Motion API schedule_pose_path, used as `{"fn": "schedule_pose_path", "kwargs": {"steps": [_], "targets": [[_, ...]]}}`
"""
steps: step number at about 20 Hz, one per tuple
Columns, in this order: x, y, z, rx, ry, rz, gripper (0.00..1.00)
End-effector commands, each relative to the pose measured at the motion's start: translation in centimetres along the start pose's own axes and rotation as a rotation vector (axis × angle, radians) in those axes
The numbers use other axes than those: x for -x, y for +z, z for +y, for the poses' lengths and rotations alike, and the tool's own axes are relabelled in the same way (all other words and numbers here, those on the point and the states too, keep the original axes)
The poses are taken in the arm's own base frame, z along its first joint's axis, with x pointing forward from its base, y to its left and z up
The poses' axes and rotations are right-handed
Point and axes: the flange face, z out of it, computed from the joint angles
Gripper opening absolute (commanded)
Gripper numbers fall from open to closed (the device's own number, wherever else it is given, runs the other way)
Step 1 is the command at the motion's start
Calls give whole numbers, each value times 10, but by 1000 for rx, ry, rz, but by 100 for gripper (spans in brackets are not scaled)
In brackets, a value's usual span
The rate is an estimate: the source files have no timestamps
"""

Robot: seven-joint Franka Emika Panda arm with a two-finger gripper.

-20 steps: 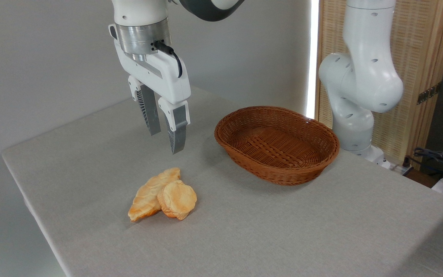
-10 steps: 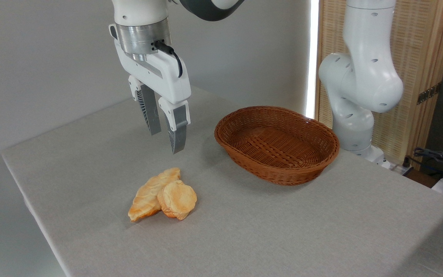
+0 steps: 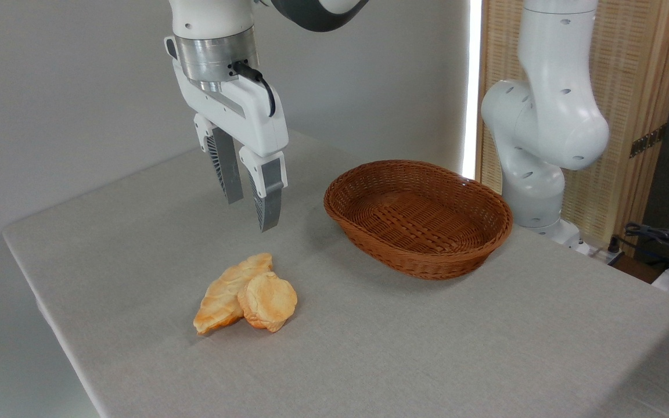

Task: Put bread into the basket

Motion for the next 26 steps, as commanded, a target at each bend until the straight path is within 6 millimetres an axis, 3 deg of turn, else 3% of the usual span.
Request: {"fn": "schedule_pose_path", "kwargs": {"steps": [1,14,19,26], "targets": [[3,-6,0,14,16,-2,100],[3,-4,0,16,16,-4,100],[3,6,-13,-7,9,18,100],[7,39,-33,-28,28,33,100]]}}
